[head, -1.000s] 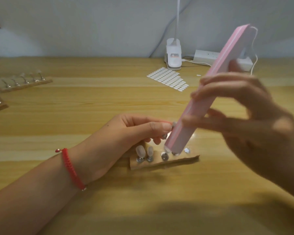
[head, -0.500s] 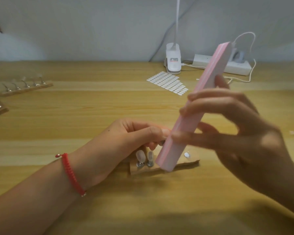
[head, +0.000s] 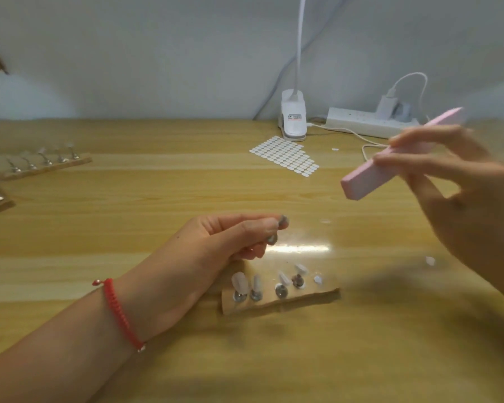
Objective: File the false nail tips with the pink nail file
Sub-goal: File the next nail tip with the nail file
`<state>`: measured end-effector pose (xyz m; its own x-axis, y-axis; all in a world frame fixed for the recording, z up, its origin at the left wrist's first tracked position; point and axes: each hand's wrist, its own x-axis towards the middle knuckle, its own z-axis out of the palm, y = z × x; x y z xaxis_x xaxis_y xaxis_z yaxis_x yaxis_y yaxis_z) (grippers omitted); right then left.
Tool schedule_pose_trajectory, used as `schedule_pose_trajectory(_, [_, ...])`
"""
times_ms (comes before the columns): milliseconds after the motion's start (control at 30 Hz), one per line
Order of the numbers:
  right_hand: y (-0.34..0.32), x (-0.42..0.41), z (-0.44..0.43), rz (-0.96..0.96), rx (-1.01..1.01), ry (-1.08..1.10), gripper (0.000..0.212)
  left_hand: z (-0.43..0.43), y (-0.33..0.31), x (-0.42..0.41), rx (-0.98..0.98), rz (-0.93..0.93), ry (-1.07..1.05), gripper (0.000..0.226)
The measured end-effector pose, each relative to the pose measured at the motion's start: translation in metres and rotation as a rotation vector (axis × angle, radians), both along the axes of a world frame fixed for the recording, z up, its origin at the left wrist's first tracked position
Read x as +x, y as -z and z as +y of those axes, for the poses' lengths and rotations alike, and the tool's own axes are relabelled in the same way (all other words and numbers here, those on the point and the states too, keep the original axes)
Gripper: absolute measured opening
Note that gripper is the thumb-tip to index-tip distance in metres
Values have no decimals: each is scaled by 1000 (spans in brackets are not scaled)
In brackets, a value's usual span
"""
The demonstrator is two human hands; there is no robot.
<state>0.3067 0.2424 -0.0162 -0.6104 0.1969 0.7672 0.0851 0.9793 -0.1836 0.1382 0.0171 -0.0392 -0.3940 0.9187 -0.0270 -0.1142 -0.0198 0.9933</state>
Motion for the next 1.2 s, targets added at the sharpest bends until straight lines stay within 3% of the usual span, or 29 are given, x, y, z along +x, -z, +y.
schedule_pose_trajectory(100, [14,1,17,-343,-176,165,48,2,2,-3,75,-81,-138,29])
schedule_pose_trajectory(167, [21,1,21,-533,-136,317,46,3,2,-6,101,-99,-233,23])
schedule_pose_trajectory(233, [22,0,18,-491,-152,314,45,3,3,-7,111,-108,-294,25])
schedule_pose_trajectory(300, [14,-5,7,-305,-219,182,39,4,3,-5,111,-105,-319,26])
schedule_pose_trajectory(367, [11,-12,-8,-260,-247,26,32,4,4,-4,102,-78,-328,27])
schedule_pose_trajectory(433, [15,-21,-22,-381,-283,-53,30,5,6,-2,95,-24,-333,28])
schedule_pose_trajectory(533, [19,-31,-27,-557,-172,-38,25,5,8,-1,94,35,-318,30])
schedule_pose_trajectory(967, [-9,-42,-25,-806,-7,-103,17,6,7,0,103,34,-323,25])
schedule_pose_trajectory(1067, [-7,-41,-28,-656,-97,-134,14,6,8,0,124,27,-331,21])
schedule_pose_trajectory(1200, [-11,-46,-45,-284,-525,-261,15,5,7,1,125,44,-326,26])
